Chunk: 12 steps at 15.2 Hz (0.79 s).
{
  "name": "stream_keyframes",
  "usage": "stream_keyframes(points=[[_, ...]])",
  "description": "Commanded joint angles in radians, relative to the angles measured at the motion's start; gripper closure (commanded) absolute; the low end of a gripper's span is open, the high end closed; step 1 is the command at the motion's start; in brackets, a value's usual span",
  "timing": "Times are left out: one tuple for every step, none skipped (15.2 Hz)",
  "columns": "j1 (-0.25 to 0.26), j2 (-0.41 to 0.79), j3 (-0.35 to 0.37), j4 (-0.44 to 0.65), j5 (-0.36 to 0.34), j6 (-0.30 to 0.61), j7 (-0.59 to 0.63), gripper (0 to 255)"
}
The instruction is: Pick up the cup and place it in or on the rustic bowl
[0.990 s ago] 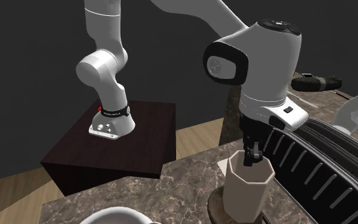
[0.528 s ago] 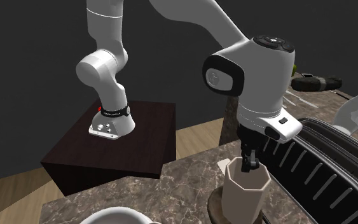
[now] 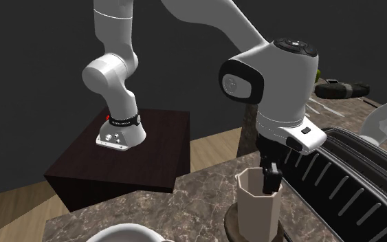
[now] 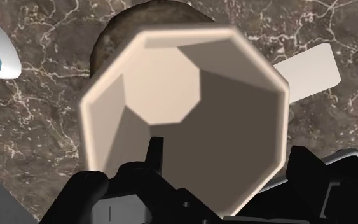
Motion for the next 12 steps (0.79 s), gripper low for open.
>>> stream_keyframes(points=[[0.000, 0.000, 0.000, 0.000, 0.000, 0.000, 0.000, 0], [0.000, 0.000, 0.000, 0.000, 0.000, 0.000, 0.000, 0], [0.000, 0.000, 0.000, 0.000, 0.000, 0.000, 0.000, 0], [0.005, -0.023, -0.006, 0.007, -0.015, -0.027, 0.010, 0], [0.009, -0.045, -0.011, 0.014, -0.030, -0.054, 0.020, 0], [0.013, -0.066, -0.016, 0.024, -0.043, -0.082, 0.029, 0], [0.015, -0.082, -0.019, 0.032, -0.054, -0.104, 0.036, 0], [0.015, -0.082, -0.019, 0.032, -0.054, -0.104, 0.036, 0], [0.015, -0.082, -0.019, 0.032, -0.054, -0.104, 0.036, 0], [0.015, -0.082, -0.019, 0.032, -0.054, -0.104, 0.036, 0], [0.015, -0.082, -0.019, 0.032, -0.054, -0.104, 0.036, 0], [0.015, -0.082, -0.019, 0.032, -0.054, -0.104, 0.036, 0]])
